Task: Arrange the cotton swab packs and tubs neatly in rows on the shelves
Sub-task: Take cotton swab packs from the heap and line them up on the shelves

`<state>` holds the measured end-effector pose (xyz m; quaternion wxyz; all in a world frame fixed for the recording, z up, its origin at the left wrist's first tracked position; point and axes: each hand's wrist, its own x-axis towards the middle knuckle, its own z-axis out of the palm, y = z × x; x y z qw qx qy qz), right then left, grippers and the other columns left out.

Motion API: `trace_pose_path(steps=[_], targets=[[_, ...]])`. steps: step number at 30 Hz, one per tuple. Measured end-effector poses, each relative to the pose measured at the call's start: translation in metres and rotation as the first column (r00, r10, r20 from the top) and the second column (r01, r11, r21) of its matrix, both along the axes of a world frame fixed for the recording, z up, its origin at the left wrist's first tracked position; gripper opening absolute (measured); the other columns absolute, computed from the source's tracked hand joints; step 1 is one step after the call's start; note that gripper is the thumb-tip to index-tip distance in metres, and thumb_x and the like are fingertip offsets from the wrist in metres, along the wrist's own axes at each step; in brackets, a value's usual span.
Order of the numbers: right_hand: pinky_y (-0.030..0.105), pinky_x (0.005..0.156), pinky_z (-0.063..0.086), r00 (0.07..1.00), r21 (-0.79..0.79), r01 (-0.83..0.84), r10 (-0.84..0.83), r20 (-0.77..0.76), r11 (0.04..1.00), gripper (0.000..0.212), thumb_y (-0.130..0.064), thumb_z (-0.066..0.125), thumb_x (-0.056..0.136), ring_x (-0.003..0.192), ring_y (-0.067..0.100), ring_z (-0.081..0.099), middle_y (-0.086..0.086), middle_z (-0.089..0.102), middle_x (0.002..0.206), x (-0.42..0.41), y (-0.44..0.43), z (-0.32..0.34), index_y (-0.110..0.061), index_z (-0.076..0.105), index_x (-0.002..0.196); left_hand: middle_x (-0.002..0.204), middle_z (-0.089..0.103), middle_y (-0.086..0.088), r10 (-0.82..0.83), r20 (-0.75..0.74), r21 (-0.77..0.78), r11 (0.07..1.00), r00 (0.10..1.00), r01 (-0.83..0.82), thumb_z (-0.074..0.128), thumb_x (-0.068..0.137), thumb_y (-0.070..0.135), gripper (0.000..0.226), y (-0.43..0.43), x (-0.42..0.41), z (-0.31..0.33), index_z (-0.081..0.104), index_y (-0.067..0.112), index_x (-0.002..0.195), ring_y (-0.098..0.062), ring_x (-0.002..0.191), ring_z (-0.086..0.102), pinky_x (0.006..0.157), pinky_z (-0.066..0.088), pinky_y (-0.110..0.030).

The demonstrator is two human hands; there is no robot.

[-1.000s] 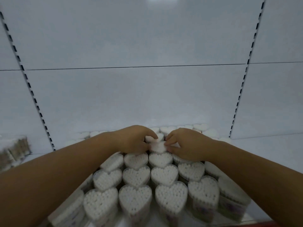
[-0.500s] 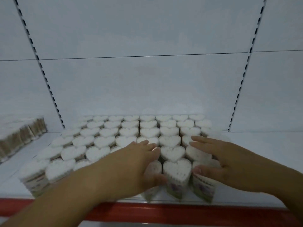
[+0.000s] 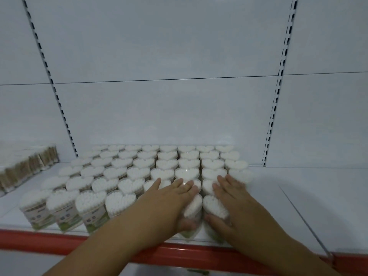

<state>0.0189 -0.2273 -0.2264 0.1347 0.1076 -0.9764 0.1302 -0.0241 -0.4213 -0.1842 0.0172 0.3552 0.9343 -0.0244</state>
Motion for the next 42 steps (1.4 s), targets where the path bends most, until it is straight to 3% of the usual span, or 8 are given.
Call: trace_pose_path(steps=[4, 9, 13, 22, 26, 34, 37, 42], targets=[[0.010, 0.102, -0.021, 0.998, -0.083, -0.056, 0.058, 0.019, 0.995, 0.097, -0.092, 0.010, 0.063, 0.133, -0.006, -0.035, -0.022, -0.034, 0.146, 0.007, 0.004, 0.001, -0.040, -0.014, 0.141, 0.160, -0.008, 0.017, 0.018, -0.012, 0.047, 0.999, 1.000, -0.018, 0.048, 0.087, 0.065, 0.089, 0.001, 0.005, 0.004, -0.002, 0.033, 0.153, -0.001, 0.144, -0.017, 0.118, -0.013, -0.034], [0.005, 0.105, 0.020, 0.943, -0.623, -0.021, -0.191, -0.272, 0.782, 0.050, -0.073, 0.044, 0.078, 0.132, -0.018, 0.024, -0.042, 0.029, 0.140, 0.016, 0.037, -0.018, -0.056, 0.039, 0.124, 0.160, 0.001, 0.020, -0.002, -0.070, 0.116, 0.993, 0.998, 0.010, 0.049, 0.083, 0.069, 0.090, 0.018, 0.018, 0.005, 0.006, 0.034, 0.153, 0.001, 0.145, -0.009, 0.114, -0.014, -0.025], [0.025, 0.104, 0.033, 0.976, -0.781, 0.063, -0.203, -0.082, 0.621, 0.049, -0.045, 0.063, 0.086, 0.125, -0.003, 0.039, -0.040, 0.036, 0.122, -0.001, 0.050, -0.033, -0.059, 0.031, 0.120, 0.161, -0.004, 0.013, -0.020, -0.068, 0.098, 0.995, 0.998, 0.026, 0.050, 0.084, 0.069, 0.094, 0.039, 0.016, 0.000, 0.000, 0.030, 0.154, -0.003, 0.146, -0.010, 0.119, -0.010, -0.032], [0.012, 0.098, 0.034, 0.984, -0.738, 0.177, -0.135, 0.116, 0.652, 0.070, -0.032, 0.065, 0.088, 0.112, -0.015, 0.044, -0.038, 0.040, 0.130, -0.007, 0.057, -0.037, -0.050, 0.024, 0.141, 0.157, -0.020, 0.017, -0.068, 0.023, -0.010, 0.998, 0.997, 0.068, 0.036, 0.090, 0.068, 0.085, 0.052, 0.003, -0.004, -0.013, 0.036, 0.151, -0.002, 0.143, -0.021, 0.120, -0.010, -0.038], [0.024, 0.112, 0.030, 0.978, -0.677, 0.205, -0.178, 0.110, 0.707, 0.080, -0.041, 0.063, 0.087, 0.134, 0.001, 0.035, -0.020, 0.034, 0.149, -0.008, 0.054, -0.039, -0.040, 0.014, 0.151, 0.151, -0.026, 0.020, -0.065, 0.038, -0.069, 0.995, 0.997, 0.068, 0.023, 0.074, 0.081, 0.096, 0.051, 0.002, -0.004, -0.019, 0.036, 0.149, 0.002, 0.136, -0.028, 0.118, -0.014, -0.042], [0.013, 0.102, 0.023, 0.972, -0.585, 0.225, -0.221, 0.080, 0.779, 0.087, -0.043, 0.060, 0.090, 0.137, 0.000, 0.028, -0.019, 0.022, 0.152, -0.004, 0.048, -0.036, -0.033, -0.001, 0.151, 0.148, -0.030, 0.021, -0.040, 0.039, -0.051, 0.998, 0.998, 0.042, 0.007, 0.064, 0.084, 0.099, 0.050, 0.006, -0.008, -0.021, 0.037, 0.148, 0.000, 0.137, -0.030, 0.118, -0.013, -0.047], [0.003, 0.093, 0.021, 0.975, -0.646, 0.180, -0.222, 0.016, 0.742, 0.074, -0.037, 0.061, 0.090, 0.119, -0.011, 0.026, -0.041, 0.016, 0.127, 0.001, 0.047, -0.032, -0.047, 0.007, 0.140, 0.153, -0.025, 0.020, -0.029, 0.062, -0.001, 1.000, 0.998, 0.029, 0.013, 0.069, 0.083, 0.098, 0.049, 0.006, -0.003, -0.018, 0.036, 0.149, 0.001, 0.140, -0.027, 0.119, -0.014, -0.041], [0.018, 0.100, 0.033, 0.945, -0.710, 0.052, -0.265, -0.193, 0.703, 0.047, -0.024, 0.066, 0.088, 0.113, -0.018, 0.043, -0.039, 0.040, 0.121, 0.004, 0.057, -0.026, -0.053, 0.040, 0.115, 0.159, 0.005, 0.019, -0.043, 0.023, 0.033, 0.999, 0.999, 0.042, 0.023, 0.083, 0.075, 0.083, 0.034, -0.013, 0.028, 0.009, 0.035, 0.154, 0.000, 0.146, -0.001, 0.119, 0.002, -0.025]])
